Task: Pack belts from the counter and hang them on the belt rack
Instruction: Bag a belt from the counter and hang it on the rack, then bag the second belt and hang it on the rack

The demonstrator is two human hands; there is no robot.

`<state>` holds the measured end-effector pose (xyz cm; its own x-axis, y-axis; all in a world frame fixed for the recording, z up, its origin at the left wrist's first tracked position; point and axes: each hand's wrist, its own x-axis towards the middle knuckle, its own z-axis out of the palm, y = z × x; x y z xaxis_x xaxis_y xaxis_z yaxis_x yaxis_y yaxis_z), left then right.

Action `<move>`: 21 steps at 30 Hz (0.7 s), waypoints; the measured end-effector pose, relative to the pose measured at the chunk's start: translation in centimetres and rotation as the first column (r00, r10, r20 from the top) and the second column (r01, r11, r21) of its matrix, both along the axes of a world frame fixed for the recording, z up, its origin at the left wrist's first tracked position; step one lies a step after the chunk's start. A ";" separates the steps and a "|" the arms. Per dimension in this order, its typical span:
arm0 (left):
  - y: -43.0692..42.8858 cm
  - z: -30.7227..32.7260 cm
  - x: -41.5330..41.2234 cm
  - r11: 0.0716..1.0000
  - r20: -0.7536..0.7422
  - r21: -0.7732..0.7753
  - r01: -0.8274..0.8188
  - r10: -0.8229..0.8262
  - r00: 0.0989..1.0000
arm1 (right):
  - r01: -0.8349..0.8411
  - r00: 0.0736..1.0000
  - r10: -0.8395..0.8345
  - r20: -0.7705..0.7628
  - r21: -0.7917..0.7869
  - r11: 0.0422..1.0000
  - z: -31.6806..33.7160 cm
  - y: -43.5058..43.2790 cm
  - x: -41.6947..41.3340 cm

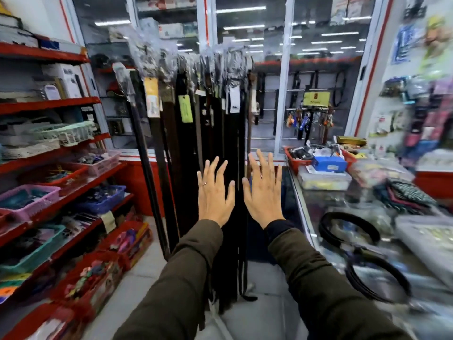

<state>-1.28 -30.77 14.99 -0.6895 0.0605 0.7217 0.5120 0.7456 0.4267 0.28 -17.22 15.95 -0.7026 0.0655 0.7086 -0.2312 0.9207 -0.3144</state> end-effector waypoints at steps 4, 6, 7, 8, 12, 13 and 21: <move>4.9 -4.4 1.6 0.995 0.088 -0.024 0.093 -0.091 0.992 | 0.137 0.985 -0.138 0.099 0.019 0.990 -4.4 4.9 2.8; 7.5 -6.2 2.3 0.988 0.137 -0.048 0.150 -0.142 0.980 | 0.205 0.966 -0.207 0.158 0.030 0.978 -6.5 7.3 4.4; 8.8 -7.1 2.8 0.981 0.164 -0.059 0.184 -0.173 0.971 | 0.240 0.952 -0.242 0.187 0.030 0.970 -7.6 8.6 5.2; 10.0 -7.9 3.3 0.974 0.187 -0.069 0.217 -0.201 0.962 | 0.270 0.937 -0.269 0.223 0.027 0.963 -8.5 9.8 5.9; 14.9 -10.7 5.3 0.922 0.282 -0.117 0.368 -0.324 0.903 | 0.407 0.835 -0.403 0.375 0.073 0.911 -12.1 14.9 9.5; 15.9 -11.2 5.7 0.904 0.308 -0.135 0.405 -0.350 0.885 | 0.433 0.808 -0.424 0.410 0.077 0.898 -12.7 16.0 10.4; 25.4 -14.2 9.2 0.585 0.677 -0.100 0.805 -0.553 0.486 | 0.765 0.565 -0.520 0.641 -0.170 0.621 -15.8 23.4 17.5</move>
